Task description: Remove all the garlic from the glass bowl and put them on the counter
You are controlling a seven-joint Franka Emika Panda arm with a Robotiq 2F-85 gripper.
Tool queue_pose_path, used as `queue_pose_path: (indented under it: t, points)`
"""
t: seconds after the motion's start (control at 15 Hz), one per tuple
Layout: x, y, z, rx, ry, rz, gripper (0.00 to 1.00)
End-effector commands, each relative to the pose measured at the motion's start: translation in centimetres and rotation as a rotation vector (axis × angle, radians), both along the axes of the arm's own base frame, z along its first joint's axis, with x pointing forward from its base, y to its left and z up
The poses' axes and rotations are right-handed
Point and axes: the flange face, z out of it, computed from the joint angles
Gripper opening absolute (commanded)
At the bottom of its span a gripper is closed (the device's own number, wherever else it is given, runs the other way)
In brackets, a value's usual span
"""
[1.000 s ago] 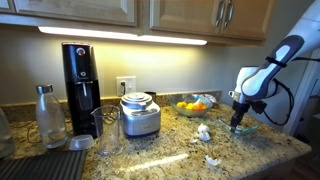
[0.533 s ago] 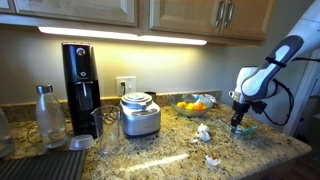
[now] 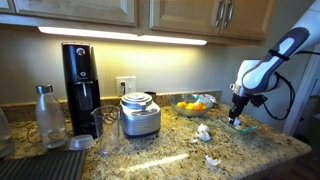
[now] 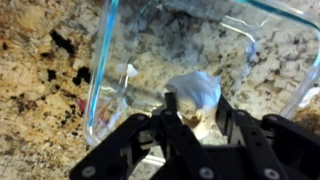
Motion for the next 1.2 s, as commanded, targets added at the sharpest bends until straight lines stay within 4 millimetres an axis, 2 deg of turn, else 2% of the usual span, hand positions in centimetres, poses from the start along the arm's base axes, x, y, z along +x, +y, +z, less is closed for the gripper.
queue_pose_path:
  t: [0.0,0.27,0.47,0.67,0.87,1.13]
  points:
    - [-0.8,0.7,5.8,-0.009,-0.076,-0.046,0.16]
    - [-0.2,3.3,10.0,-0.006,-0.147,-0.032,0.16]
    - [0.1,6.7,10.4,0.007,-0.157,-0.005,0.16]
    - [-0.1,10.2,8.9,0.004,-0.153,0.003,0.16]
    - [-0.4,13.3,6.5,0.011,-0.134,0.000,0.16]
    - [-0.6,15.7,2.6,0.011,-0.082,-0.014,0.16]
